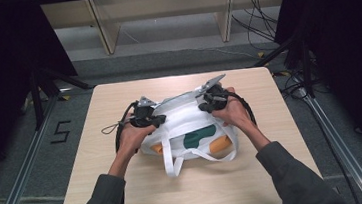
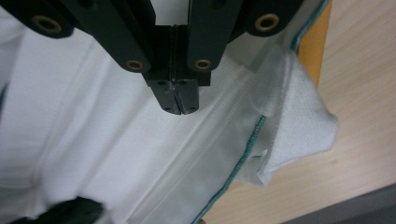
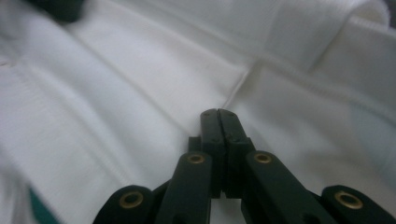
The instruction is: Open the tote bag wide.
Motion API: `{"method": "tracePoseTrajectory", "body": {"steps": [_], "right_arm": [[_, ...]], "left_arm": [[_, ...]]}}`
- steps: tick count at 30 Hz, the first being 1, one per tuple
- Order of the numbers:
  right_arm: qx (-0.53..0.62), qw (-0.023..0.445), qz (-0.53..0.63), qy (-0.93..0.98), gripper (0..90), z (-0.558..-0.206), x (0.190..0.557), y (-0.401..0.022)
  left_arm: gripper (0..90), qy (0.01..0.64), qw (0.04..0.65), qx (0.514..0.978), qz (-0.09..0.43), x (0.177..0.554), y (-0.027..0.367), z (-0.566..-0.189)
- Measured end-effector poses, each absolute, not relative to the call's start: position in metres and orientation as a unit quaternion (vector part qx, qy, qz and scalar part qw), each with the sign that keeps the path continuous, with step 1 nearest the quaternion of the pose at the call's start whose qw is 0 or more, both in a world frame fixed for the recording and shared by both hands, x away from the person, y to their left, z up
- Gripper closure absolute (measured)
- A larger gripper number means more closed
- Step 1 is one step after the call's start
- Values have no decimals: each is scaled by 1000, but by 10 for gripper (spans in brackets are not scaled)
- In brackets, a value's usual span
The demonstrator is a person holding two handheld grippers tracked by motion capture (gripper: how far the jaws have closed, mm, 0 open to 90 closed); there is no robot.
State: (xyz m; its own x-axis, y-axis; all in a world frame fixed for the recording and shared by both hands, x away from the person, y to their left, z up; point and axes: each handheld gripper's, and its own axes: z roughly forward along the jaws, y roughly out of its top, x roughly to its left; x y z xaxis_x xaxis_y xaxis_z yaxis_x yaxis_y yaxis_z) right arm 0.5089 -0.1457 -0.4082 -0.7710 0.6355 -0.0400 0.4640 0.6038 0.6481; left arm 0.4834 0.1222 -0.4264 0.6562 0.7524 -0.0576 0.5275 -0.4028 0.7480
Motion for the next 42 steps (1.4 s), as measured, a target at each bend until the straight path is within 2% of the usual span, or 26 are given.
{"method": "tracePoseTrajectory", "body": {"steps": [4,7,9,12,17,18,19,21,26,28,34,37,41,42], "right_arm": [[274,77,328,901,900,-420,476,-165],[245,11,305,920,900,-440,450,-171],[237,4,294,926,900,-454,431,-170],[234,19,287,929,900,-450,424,-166],[233,86,363,898,900,-411,445,-162],[233,86,363,898,900,-411,445,-162],[231,124,367,892,900,-401,459,-155],[234,134,362,892,900,-399,472,-147],[243,143,342,897,900,-409,508,-136],[300,140,330,884,900,-419,529,-135],[357,168,307,866,900,-437,565,-145],[405,131,283,859,900,-464,582,-163],[409,116,275,862,900,-457,582,-164],[394,138,273,866,900,-451,581,-163]], "left_arm": [[893,414,364,821,146,505,118,-430],[894,426,359,817,150,511,116,-431],[894,427,362,816,144,512,115,-433],[894,416,359,821,157,506,114,-429],[891,382,405,818,142,480,107,-418],[888,382,405,818,142,480,107,-418],[885,358,398,834,137,469,100,-420],[884,346,392,844,118,460,95,-426],[894,309,356,874,117,434,88,-443],[894,295,338,887,111,416,89,-460],[895,308,371,867,128,394,92,-482],[895,288,361,871,165,383,88,-485],[894,303,373,865,148,388,92,-478],[893,310,388,857,137,390,95,-474]]}}
